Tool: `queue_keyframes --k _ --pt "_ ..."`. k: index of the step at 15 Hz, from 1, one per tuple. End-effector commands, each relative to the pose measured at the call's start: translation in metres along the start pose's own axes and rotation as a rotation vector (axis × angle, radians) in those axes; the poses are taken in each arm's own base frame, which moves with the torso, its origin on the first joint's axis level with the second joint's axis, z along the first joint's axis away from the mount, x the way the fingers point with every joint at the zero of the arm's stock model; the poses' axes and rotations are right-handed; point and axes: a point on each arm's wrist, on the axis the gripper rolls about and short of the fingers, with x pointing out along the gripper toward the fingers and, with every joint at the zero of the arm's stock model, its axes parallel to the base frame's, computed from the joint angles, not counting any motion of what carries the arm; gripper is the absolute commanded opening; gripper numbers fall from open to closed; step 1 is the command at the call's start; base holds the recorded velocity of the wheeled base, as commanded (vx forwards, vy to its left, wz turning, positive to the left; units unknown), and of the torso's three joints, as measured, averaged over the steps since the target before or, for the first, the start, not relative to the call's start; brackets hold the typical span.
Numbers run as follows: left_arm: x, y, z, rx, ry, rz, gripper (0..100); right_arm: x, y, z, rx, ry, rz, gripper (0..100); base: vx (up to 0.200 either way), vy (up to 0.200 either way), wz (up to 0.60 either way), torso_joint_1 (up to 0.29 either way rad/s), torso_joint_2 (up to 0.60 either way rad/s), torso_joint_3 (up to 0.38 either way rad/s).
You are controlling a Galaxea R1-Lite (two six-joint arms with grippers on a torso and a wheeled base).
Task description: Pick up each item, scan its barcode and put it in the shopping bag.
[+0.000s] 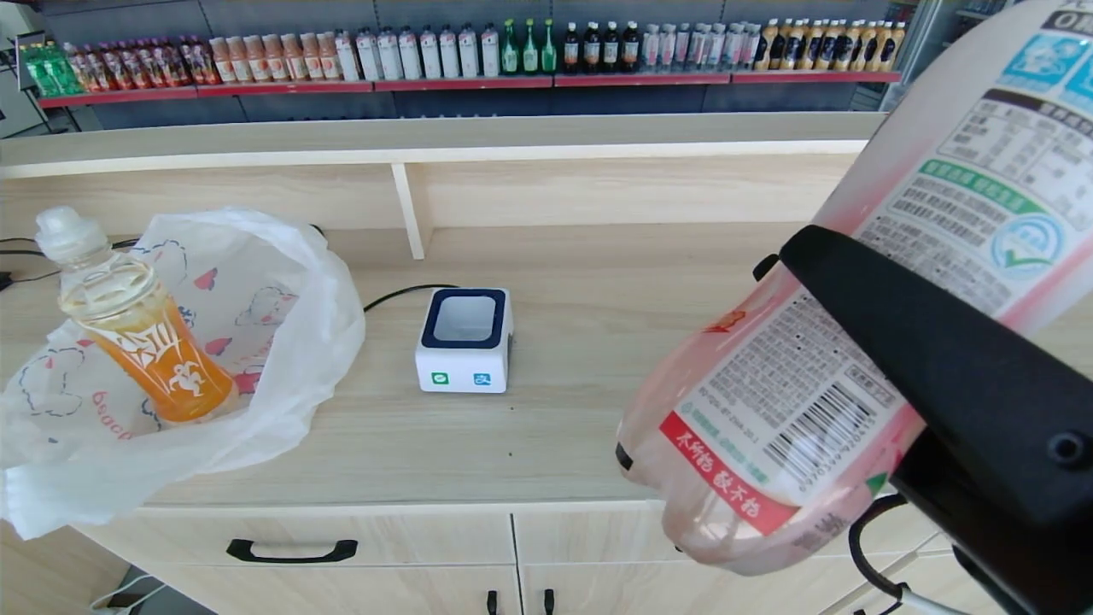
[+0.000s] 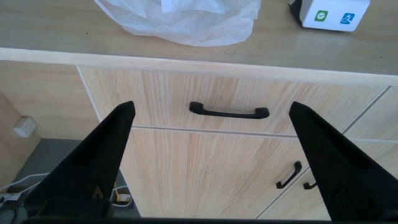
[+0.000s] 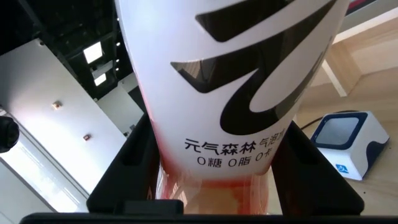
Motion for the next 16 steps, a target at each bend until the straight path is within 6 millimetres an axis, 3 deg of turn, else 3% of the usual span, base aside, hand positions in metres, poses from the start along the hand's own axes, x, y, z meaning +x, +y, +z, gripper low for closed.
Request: queue_keyframes --k 1,6,12,14,15,16 --pt "0.000 0.000 0.000 0.000 0.000 0.000 100 0.002 -0.001 -0.004 -0.003 0.008 -0.003 0 0.000 0.000 0.00 0.000 0.00 0.000" --pt "0.000 0.000 0.000 0.000 0.000 0.000 100 0.023 0.004 -0.009 0.004 -0.017 0.007 0 0.000 0.000 0.00 0.000 0.00 0.000" --pt "0.000 0.000 0.000 0.000 0.000 0.000 100 0.020 -0.001 -0.017 -0.017 0.015 -0.009 0 0.000 0.000 0.00 0.000 0.00 0.000" --pt "0.000 0.000 0.000 0.000 0.000 0.000 100 0.029 -0.045 -0.006 -0.258 -0.028 -0.148 0 0.000 0.000 0.00 0.000 0.00 0.000" --pt "0.000 0.000 0.000 0.000 0.000 0.000 100 0.028 -0.056 0.000 -0.322 -0.035 -0.178 0 0.000 0.000 0.00 0.000 0.00 0.000" --pt "0.000 0.000 0.000 0.000 0.000 0.000 100 0.021 -0.082 0.017 -0.486 -0.043 -0.243 0 0.000 0.000 0.00 0.000 0.00 0.000"
